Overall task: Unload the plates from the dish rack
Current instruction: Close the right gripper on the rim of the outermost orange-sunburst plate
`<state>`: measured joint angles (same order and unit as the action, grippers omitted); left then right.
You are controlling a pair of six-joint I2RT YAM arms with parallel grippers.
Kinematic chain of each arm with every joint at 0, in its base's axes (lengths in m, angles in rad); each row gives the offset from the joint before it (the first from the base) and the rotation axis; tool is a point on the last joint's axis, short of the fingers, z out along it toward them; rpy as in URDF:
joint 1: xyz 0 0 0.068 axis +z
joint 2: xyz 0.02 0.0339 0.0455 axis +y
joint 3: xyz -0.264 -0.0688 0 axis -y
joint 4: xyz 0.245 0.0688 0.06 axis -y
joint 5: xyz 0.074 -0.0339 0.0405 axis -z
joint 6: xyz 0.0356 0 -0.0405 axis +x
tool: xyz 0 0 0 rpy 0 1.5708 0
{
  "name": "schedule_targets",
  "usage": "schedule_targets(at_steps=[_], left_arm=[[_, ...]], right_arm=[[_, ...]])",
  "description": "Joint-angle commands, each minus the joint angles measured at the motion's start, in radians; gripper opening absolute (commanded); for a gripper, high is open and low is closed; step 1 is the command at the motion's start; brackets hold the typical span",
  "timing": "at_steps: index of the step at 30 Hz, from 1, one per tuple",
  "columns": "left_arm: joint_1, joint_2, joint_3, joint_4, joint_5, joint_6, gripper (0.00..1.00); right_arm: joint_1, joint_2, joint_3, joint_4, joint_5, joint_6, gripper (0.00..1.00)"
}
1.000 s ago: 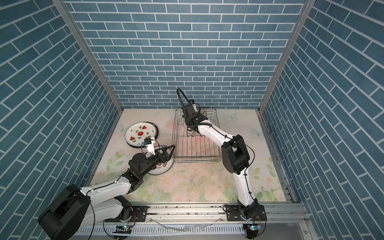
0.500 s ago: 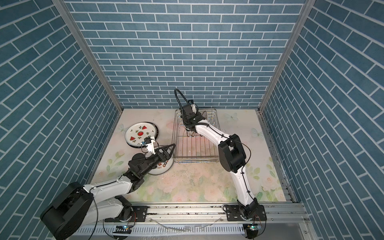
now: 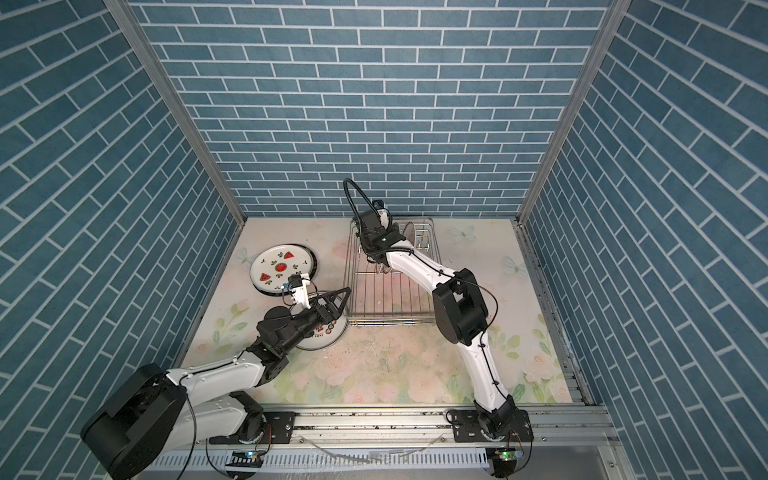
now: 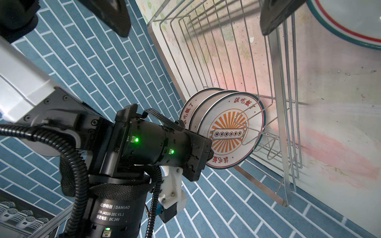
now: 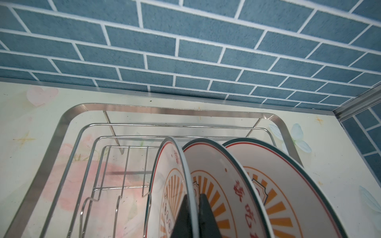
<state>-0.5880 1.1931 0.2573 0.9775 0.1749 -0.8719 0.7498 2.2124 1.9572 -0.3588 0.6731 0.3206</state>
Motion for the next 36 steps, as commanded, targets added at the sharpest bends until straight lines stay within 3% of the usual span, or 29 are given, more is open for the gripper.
schedule_targets(at_steps=[1,28,31,36], left_arm=[[-0.004,-0.006,0.008,-0.006,-0.011,0.018,1.00],[-0.004,-0.109,-0.039,-0.063,-0.075,0.024,1.00],[-0.004,-0.117,-0.048,-0.054,-0.075,0.024,1.00],[-0.005,-0.129,-0.086,0.032,-0.060,0.034,1.00]], right_arm=[[0.020,0.004,0.036,-0.012,0.077,-0.059,0.06],[0.119,-0.337,-0.278,0.284,0.184,-0.220,0.00],[0.131,-0.413,-0.362,0.334,0.156,-0.218,0.00],[0.131,-0.564,-0.521,0.383,0.013,-0.157,0.00]])
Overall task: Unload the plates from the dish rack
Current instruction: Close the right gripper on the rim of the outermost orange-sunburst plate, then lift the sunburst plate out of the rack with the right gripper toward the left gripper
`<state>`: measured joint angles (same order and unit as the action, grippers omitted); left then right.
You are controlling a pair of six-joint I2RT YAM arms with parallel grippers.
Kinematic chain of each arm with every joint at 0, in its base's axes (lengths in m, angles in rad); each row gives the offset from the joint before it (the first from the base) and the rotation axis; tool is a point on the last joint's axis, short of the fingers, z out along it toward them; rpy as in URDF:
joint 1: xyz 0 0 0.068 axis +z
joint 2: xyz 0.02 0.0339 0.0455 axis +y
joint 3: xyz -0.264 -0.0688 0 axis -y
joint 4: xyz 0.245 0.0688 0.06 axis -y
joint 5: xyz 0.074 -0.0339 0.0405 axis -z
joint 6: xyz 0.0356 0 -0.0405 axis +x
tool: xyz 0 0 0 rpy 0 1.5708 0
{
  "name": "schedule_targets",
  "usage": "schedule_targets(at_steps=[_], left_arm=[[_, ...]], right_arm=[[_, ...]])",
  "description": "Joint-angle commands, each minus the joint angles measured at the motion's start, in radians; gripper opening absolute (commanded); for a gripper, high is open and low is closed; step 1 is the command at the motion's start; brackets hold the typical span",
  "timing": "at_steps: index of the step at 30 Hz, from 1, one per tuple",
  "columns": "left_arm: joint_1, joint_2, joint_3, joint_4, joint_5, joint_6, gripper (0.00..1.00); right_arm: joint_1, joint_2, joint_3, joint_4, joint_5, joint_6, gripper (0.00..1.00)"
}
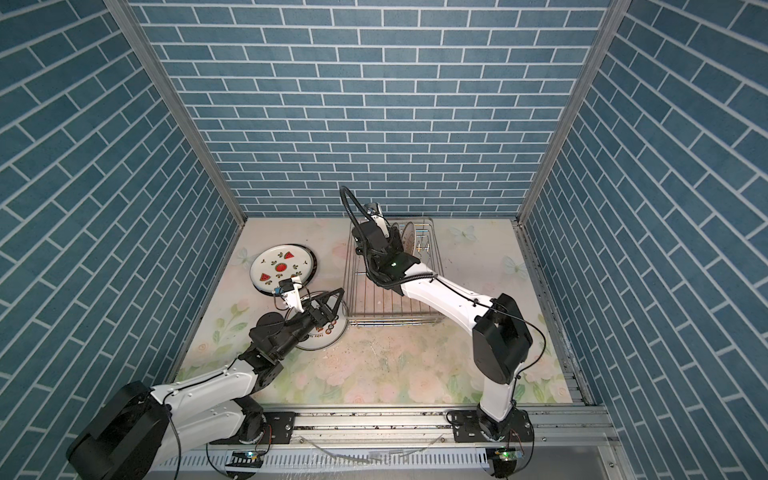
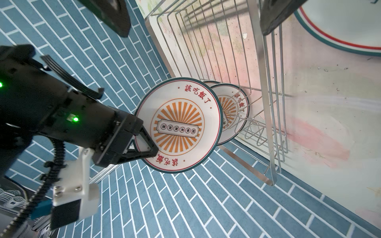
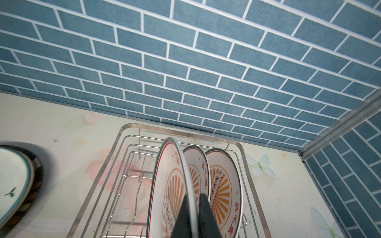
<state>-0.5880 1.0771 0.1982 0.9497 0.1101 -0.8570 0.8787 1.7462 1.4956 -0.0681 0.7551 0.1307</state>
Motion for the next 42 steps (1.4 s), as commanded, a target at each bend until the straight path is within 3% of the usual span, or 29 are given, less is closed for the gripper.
schedule_targets(at_steps=[1,9,14,18,22,29,35,39,42], left_arm=[[-0.004,-0.019,-0.031,0.067,0.009,0.020,1.00],[-0.017,-0.064,-0.033,0.069,0.040,0.020,1.00],[-0.022,-0.106,0.017,0.002,0.132,0.085,1.00],[-0.032,-0.130,0.004,-0.008,0.118,0.087,1.00],[-0.036,-0.146,-0.002,-0.016,0.130,0.072,1.00],[-0.130,-0.132,0.041,-0.013,0.130,0.078,1.00],[-0.185,-0.097,0.085,-0.028,0.117,0.101,1.00],[-0.188,-0.063,0.119,-0.048,0.112,0.108,0.99],[-0.190,-0.030,0.156,-0.089,0.124,0.109,0.93]], right_arm=[[0.000,-0.128,-0.090,0.106,-0.094,0.042,0.00],[-0.026,-0.323,-0.277,0.162,-0.285,0.110,0.00],[-0.155,-0.414,-0.370,0.156,-0.621,0.259,0.00],[-0.214,-0.503,-0.475,0.217,-0.736,0.308,0.00],[-0.307,-0.566,-0.552,0.271,-0.982,0.397,0.00],[-0.452,-0.656,-0.728,0.500,-1.255,0.598,0.00],[-0.509,-0.695,-0.904,0.778,-1.350,0.757,0.00],[-0.520,-0.725,-1.003,0.893,-1.355,0.770,0.00],[-0.521,-0.737,-1.056,0.959,-1.354,0.770,0.00]])
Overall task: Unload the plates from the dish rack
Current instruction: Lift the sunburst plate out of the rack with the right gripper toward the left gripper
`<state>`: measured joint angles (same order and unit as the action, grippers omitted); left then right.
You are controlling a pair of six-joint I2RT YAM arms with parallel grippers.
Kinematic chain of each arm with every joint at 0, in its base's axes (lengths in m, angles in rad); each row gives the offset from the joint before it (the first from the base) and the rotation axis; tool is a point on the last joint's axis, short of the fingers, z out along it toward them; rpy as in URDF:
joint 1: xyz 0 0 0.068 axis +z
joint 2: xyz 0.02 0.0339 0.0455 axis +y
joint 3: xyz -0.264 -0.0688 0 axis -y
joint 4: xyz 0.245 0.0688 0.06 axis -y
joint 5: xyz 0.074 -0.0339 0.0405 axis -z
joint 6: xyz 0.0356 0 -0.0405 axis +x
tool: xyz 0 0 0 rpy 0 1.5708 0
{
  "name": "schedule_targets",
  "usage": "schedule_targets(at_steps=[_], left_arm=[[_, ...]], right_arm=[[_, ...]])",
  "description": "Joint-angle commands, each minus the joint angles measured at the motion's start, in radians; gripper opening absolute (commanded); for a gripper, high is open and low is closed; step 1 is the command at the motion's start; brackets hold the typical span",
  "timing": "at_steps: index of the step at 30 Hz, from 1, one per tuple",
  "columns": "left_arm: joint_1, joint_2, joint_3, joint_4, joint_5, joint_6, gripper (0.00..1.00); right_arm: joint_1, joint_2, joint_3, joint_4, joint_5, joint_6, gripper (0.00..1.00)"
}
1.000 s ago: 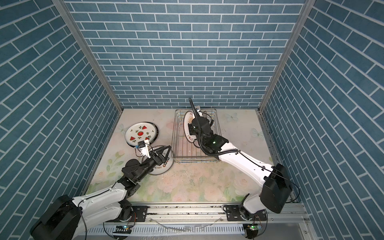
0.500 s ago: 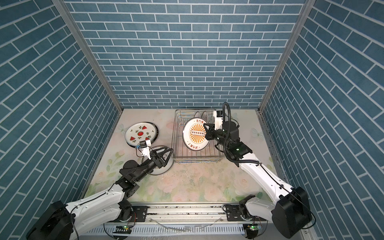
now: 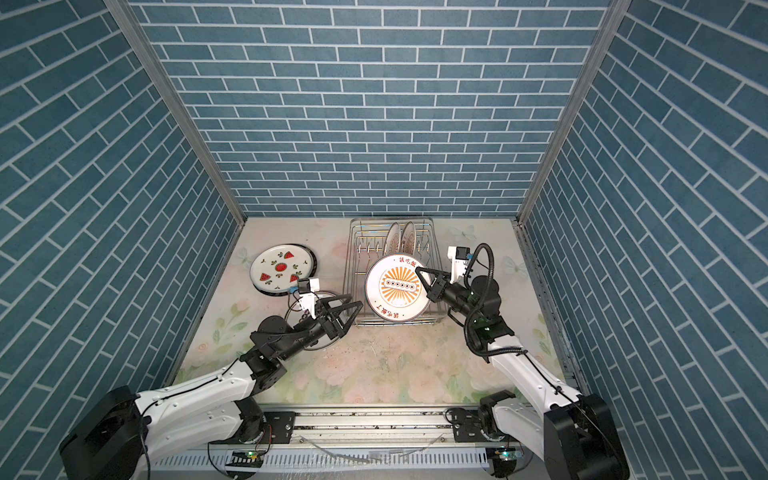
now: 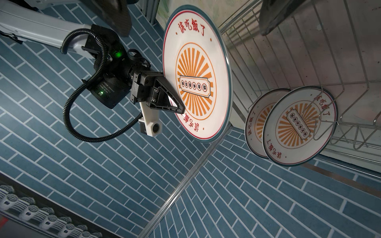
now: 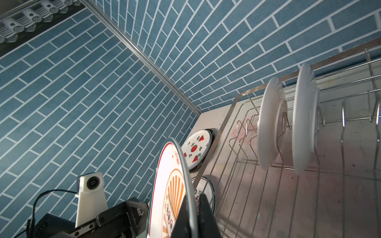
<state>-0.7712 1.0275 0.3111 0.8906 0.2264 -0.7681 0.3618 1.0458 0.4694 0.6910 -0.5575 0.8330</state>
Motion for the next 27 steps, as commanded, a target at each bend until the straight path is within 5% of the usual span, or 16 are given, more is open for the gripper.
schedule_targets(at_steps=[1,13,27], left_arm=[[-0.009,0.034,0.049,-0.028,0.008,0.019,0.89],[-0.028,0.145,0.119,-0.037,0.021,0.013,0.41],[-0.030,0.211,0.171,-0.088,0.030,-0.018,0.13]], right_arm=[[-0.004,-0.039,-0.041,0.214,-0.047,0.068,0.00],[-0.005,-0.022,-0.129,0.360,-0.065,0.071,0.00],[-0.004,-0.045,-0.164,0.318,-0.017,-0.006,0.00]])
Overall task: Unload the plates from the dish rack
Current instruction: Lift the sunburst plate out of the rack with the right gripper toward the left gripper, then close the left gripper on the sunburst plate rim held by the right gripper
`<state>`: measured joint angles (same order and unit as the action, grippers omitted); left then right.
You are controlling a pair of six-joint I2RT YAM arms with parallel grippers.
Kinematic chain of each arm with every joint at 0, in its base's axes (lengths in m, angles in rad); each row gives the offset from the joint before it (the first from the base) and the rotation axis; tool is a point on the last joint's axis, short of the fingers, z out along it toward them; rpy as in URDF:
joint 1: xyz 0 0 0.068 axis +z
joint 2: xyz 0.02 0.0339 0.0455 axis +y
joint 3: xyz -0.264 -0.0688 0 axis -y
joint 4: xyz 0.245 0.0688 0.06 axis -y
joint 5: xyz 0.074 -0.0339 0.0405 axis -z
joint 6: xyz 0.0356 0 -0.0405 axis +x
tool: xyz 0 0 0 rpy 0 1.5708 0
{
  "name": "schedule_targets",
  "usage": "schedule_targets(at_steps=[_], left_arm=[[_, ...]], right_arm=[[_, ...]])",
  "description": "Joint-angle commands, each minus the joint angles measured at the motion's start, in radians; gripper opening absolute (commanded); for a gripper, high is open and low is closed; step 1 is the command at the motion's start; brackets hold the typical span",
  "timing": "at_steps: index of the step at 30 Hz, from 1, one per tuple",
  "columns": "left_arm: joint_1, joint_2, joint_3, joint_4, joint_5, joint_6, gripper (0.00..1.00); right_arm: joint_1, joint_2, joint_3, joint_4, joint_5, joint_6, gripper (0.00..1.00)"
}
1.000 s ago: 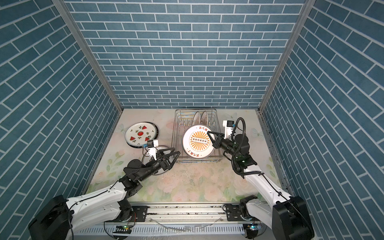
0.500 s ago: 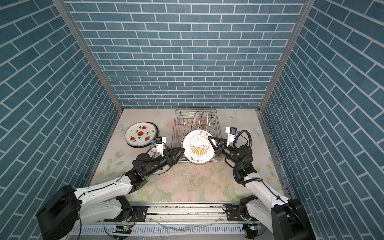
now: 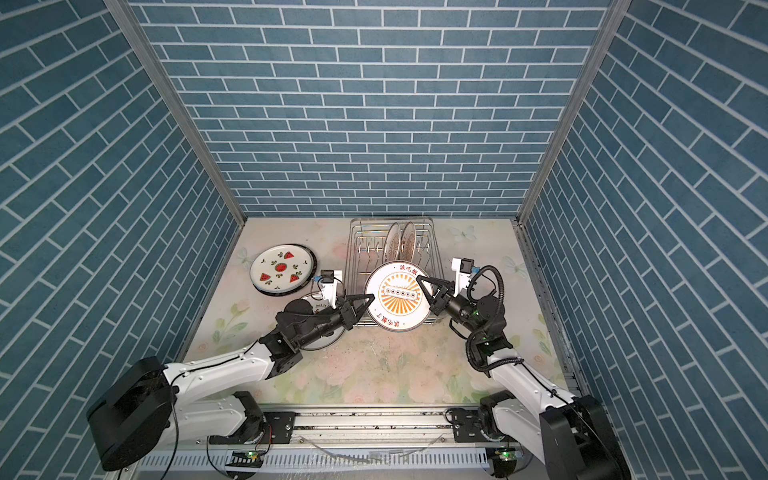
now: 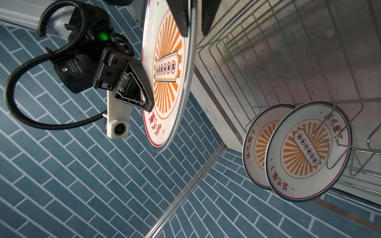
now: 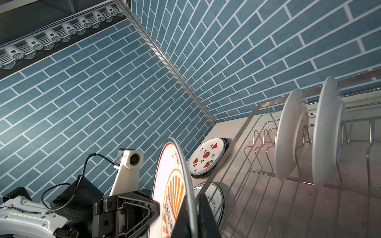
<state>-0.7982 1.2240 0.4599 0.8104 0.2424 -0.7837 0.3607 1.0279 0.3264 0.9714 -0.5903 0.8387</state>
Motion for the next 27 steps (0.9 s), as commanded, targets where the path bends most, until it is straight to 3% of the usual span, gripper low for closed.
schedule_targets(at_steps=[1,6,18,21,25,27], left_arm=[[-0.003,0.020,0.027,-0.009,0.019,-0.002,0.12],[-0.002,0.054,0.039,0.012,0.038,-0.015,0.00],[-0.003,0.048,0.021,0.034,0.008,-0.051,0.00],[0.000,0.050,0.020,0.028,-0.011,-0.060,0.00],[0.002,0.048,0.011,0.049,-0.025,-0.076,0.00],[0.004,0.046,0.008,0.056,-0.026,-0.077,0.00]], right_arm=[[-0.005,-0.026,-0.022,0.042,0.017,-0.012,0.00],[-0.004,-0.020,-0.027,0.040,0.025,-0.014,0.00],[-0.002,0.043,-0.024,0.093,0.001,0.006,0.26],[-0.002,0.069,-0.024,0.121,-0.015,0.013,0.42],[-0.002,0.097,-0.013,0.141,-0.043,0.017,0.79],[-0.002,0.104,-0.007,0.133,-0.044,0.020,0.92]])
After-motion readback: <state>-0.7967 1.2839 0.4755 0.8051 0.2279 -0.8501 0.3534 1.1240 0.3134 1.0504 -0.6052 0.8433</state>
